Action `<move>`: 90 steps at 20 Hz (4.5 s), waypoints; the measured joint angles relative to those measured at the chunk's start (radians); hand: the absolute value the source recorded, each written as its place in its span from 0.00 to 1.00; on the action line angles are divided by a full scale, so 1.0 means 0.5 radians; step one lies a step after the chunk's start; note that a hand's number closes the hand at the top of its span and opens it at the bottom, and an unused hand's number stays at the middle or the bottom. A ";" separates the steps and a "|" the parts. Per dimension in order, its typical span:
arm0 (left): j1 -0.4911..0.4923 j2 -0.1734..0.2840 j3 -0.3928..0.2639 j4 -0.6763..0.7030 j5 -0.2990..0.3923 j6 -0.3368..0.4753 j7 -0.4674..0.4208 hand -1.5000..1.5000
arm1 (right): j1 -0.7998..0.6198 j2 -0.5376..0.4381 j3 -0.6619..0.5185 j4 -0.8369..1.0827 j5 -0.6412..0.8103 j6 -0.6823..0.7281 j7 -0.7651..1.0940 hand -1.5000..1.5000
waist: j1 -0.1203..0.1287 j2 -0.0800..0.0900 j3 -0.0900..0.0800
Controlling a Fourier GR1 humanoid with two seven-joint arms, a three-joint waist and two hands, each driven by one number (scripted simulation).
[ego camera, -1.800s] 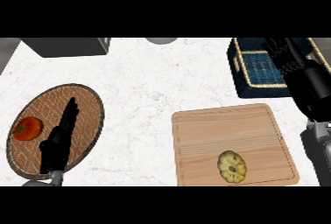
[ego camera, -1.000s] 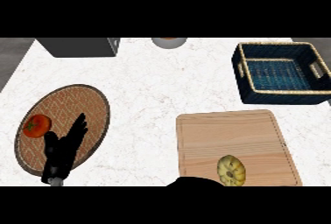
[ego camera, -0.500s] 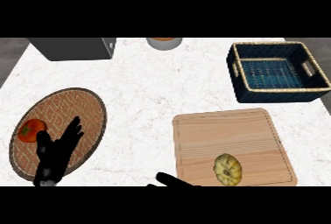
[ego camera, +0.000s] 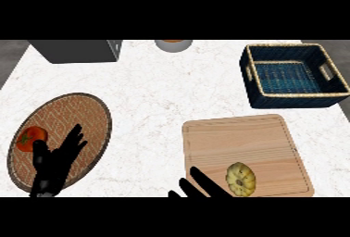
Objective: Pick the squash from the cutting board and place it in the basket
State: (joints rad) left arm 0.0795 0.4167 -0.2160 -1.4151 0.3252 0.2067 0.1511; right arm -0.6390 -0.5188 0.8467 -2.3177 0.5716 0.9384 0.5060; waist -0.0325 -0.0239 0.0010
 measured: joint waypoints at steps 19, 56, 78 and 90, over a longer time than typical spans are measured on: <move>0.013 -0.020 0.041 -0.021 -0.035 -0.041 0.045 0.50 | 0.038 -0.022 -0.313 -0.114 -0.607 0.521 0.411 0.00 | 0.027 0.019 0.009; 0.031 -0.125 0.135 -0.034 -0.186 -0.146 0.085 0.50 | 0.424 -0.411 0.415 0.538 0.742 -0.575 -0.475 0.00 | 0.077 0.035 0.022; 0.039 -0.196 0.212 -0.031 -0.272 -0.185 0.120 0.50 | 0.568 -0.332 0.359 1.059 1.227 -0.840 -0.817 0.00 | 0.070 0.031 0.022; 0.057 -0.224 0.240 -0.065 -0.306 -0.231 0.143 0.50 | 0.574 -0.288 0.360 1.240 1.497 -1.050 -1.063 1.00 | 0.073 0.034 0.016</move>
State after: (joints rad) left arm 0.1078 0.3045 -0.0960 -1.4476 0.1721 0.0912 0.2228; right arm -0.3519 -0.6630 1.0265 -1.6977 1.3199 0.4133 -0.0254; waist 0.0040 -0.0071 0.0088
